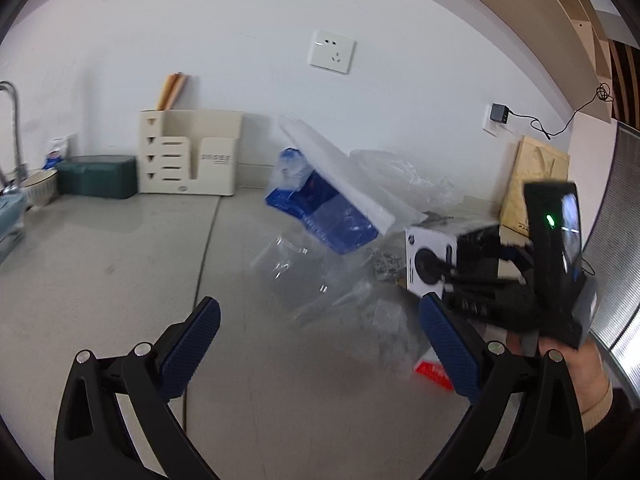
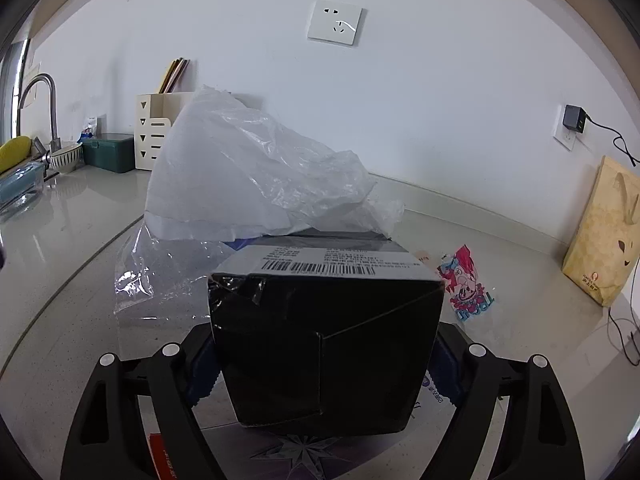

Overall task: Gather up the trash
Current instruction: 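Grasp the white foam sheet with the left gripper while the right gripper holds the black box, then carry the foam sheet and black box down over the mesh wastebasket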

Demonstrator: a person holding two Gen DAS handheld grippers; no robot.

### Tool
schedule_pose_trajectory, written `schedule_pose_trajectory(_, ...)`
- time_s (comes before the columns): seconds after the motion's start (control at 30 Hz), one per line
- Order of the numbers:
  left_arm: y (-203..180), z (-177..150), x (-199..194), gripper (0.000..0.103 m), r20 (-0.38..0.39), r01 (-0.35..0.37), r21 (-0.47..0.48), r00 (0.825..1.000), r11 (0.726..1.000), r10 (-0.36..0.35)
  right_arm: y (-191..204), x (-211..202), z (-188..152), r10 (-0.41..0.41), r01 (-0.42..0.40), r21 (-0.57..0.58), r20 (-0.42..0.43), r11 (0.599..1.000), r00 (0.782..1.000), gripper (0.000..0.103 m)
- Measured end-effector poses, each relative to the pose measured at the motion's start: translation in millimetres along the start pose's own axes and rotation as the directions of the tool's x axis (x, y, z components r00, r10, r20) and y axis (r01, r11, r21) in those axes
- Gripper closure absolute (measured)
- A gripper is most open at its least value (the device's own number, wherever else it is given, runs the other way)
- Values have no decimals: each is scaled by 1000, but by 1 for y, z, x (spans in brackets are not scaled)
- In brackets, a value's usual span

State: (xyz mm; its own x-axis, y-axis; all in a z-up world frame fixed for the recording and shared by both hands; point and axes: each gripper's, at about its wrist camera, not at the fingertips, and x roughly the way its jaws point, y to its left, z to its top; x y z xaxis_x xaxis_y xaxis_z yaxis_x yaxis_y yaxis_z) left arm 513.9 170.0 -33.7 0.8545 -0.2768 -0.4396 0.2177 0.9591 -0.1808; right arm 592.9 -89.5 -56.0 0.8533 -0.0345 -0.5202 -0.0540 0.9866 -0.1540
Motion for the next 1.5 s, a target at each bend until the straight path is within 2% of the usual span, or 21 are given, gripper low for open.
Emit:
schedule_pose_trajectory(0.07, 4, 19, 20, 4, -25, 59, -39, 998, 997, -60, -3, 1, -1, 6, -6, 3, 0, 1000, 1000, 19)
schedule_pose_trajectory(0.13, 9, 39, 44, 4, -36, 157, -112, 986, 981, -162, -5, 3, -2, 9, -9, 12, -1, 1000, 1000, 19)
schedule_pose_trajectory(0.23, 11, 65, 86, 4, -81, 237, -233, 962, 943, -262, -7, 4, -1, 19, -19, 13, -1, 1000, 1000, 20)
schedule_pose_trajectory(0.3, 10, 76, 111, 4, -96, 304, -312, 932, 900, -349, -9, 2, -2, 24, -24, 16, 3, 1000, 1000, 20)
schedule_pose_trajectory(0.43, 11, 84, 141, 5, -115, 293, -414, 922, 862, -369, -13, -3, -5, 33, -33, 10, 9, 999, 999, 20)
schedule_pose_trajectory(0.47, 10, 84, 144, 13, -118, 287, -429, 922, 857, -368, -14, -4, -6, 33, -33, 6, 12, 999, 999, 20)
schedule_pose_trajectory(0.5, 10, 83, 146, 26, -116, 290, -438, 920, 851, -374, -15, -6, -7, 32, -32, 1, 15, 999, 999, 20)
schedule_pose_trajectory(0.57, 10, 80, 148, 38, -124, 271, -449, 925, 851, -360, -18, -8, -9, 35, -35, 2, 21, 999, 999, 20)
schedule_pose_trajectory(0.7, 7, 76, 136, 39, -85, 293, -461, 925, 837, -371, -24, -11, -10, 40, -41, 18, 26, 999, 999, 20)
schedule_pose_trajectory(0.73, 8, 77, 134, 43, -78, 289, -461, 929, 839, -363, -25, -12, -11, 41, -41, 21, 27, 999, 999, 20)
schedule_pose_trajectory(0.8, 9, 79, 134, 76, -94, 267, -446, 935, 854, -341, -27, -12, -11, 43, -44, 28, 26, 999, 999, 20)
schedule_pose_trajectory(0.83, 8, 80, 136, 81, -112, 246, -440, 939, 864, -325, -27, -13, -12, 43, -44, 29, 27, 999, 999, 20)
schedule_pose_trajectory(0.87, 7, 81, 138, 94, -124, 238, -434, 940, 869, -319, -27, -13, -13, 41, -42, 29, 26, 999, 999, 20)
schedule_pose_trajectory(0.9, 6, 81, 142, 100, -127, 249, -439, 934, 864, -333, -27, -13, -12, 39, -39, 28, 27, 999, 999, 20)
schedule_pose_trajectory(0.97, 4, 80, 144, 100, -119, 268, -445, 928, 854, -353, -26, -14, -12, 34, -35, 23, 28, 999, 999, 20)
schedule_pose_trajectory(1.0, 8, 78, 140, 100, -111, 264, -440, 932, 858, -344, -26, -15, -13, 27, -28, 22, 31, 999, 999, 20)
schedule_pose_trajectory(1.1, 6, 78, 124, 100, -90, 239, -393, 951, 888, -296, -31, -20, -15, 19, -20, 28, 39, 999, 999, 20)
schedule_pose_trajectory(1.3, -3, 91, 61, 100, 0, 177, -269, 983, 947, -184, -44, -36, -21, 9, -13, 42, 76, 999, 997, 20)
schedule_pose_trajectory(1.5, -7, 95, -8, 100, 72, 173, -211, 984, 962, -162, -58, -69, -27, -1, -7, 58, 124, 998, 992, 20)
